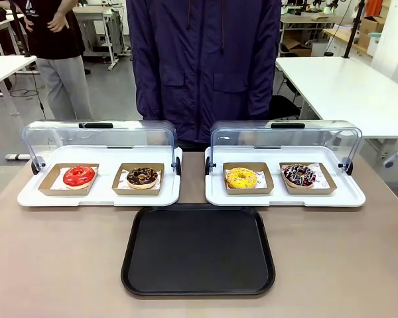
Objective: Move the fourth donut from the left to the tray.
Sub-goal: Pick up the Paper togo box containing the Donut indicated by the person and place it on the Handle tray.
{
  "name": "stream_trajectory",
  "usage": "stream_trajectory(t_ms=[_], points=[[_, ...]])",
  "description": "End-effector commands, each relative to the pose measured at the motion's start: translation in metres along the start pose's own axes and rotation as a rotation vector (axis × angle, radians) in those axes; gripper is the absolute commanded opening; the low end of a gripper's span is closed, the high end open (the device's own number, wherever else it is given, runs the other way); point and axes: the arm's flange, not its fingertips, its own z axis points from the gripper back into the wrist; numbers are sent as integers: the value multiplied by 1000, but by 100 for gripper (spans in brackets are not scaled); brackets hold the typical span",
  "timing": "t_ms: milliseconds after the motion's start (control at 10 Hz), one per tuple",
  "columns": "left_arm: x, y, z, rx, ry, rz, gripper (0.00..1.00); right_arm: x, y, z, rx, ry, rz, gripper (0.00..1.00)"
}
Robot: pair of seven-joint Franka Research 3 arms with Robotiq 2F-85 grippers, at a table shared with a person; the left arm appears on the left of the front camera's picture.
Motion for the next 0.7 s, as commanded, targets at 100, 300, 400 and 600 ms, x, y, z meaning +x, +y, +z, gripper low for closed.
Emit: stream_trajectory(t_ms=[100, 300, 400, 600], points=[[2, 0, 1, -13, -3, -19, 100, 7, 2, 4, -10, -7, 37, 100], [2, 0, 1, -13, -3, -19, 100, 7, 2, 4, -10, -7, 37, 100], [2, 0, 1, -13, -3, -19, 100, 7, 2, 4, -10, -7, 37, 100], [2, 0, 1, -13, -3, -19, 100, 7, 2, 4, -10, -7, 37, 100]])
